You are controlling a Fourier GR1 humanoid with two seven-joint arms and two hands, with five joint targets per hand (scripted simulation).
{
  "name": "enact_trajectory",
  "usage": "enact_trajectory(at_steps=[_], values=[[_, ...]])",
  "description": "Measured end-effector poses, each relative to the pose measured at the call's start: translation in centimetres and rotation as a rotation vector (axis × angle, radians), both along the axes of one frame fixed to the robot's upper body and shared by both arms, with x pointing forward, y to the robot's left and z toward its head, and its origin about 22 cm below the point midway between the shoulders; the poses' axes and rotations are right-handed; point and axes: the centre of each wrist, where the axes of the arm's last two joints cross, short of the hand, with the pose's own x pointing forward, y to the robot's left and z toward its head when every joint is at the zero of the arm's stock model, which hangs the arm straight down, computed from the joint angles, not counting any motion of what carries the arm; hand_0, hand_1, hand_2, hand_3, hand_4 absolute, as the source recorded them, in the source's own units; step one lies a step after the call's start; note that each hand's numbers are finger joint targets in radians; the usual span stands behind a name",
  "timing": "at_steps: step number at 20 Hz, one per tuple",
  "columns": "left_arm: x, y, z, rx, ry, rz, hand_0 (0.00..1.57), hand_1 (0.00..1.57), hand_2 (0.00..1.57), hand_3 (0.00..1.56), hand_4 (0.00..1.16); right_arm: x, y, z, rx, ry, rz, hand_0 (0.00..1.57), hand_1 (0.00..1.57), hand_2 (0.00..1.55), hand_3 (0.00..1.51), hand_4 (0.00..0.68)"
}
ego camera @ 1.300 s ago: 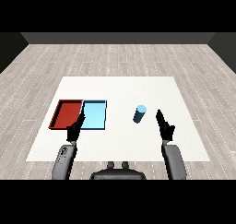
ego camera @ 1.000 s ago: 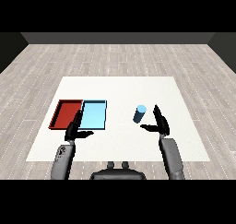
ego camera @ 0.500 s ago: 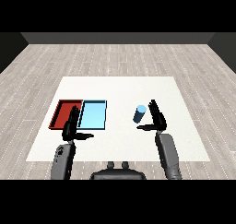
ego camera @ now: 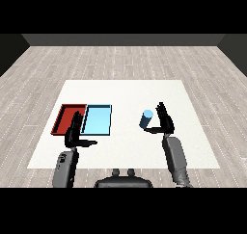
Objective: Pick the blue can and put it in the blue box
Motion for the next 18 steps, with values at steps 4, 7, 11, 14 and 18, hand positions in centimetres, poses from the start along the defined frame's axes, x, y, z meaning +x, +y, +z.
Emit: enact_trajectory(at_steps=[4,7,11,14,18], values=[[0.3,0.5,0.6,0.000,0.005,-0.001,0.00,0.00,0.00,0.00,0.00,0.7,-0.2,-0.8,0.008,0.014,-0.024,0.00,0.00,0.00,0.00,0.000],[-0.2,0.3,0.3,0.000,0.009,0.002,0.00,0.00,0.00,0.00,0.00,1.7,-0.5,-0.9,0.008,0.024,-0.042,0.00,0.00,0.00,0.00,0.000],[0.0,0.1,0.4,-0.006,0.005,0.006,0.00,0.00,0.00,0.00,0.00,2.5,-0.3,-2.0,0.024,0.047,-0.047,0.00,0.00,0.00,0.00,0.000],[0.2,0.5,0.9,-0.018,0.002,-0.004,0.00,0.00,0.00,0.00,0.00,3.0,-0.4,-2.7,0.036,0.081,-0.047,0.00,0.00,0.00,0.00,0.000],[0.1,0.6,0.8,-0.033,0.001,-0.003,0.00,0.00,0.00,0.00,0.00,4.5,-1.2,-3.4,0.047,0.105,-0.047,0.00,0.00,0.00,0.00,0.000]])
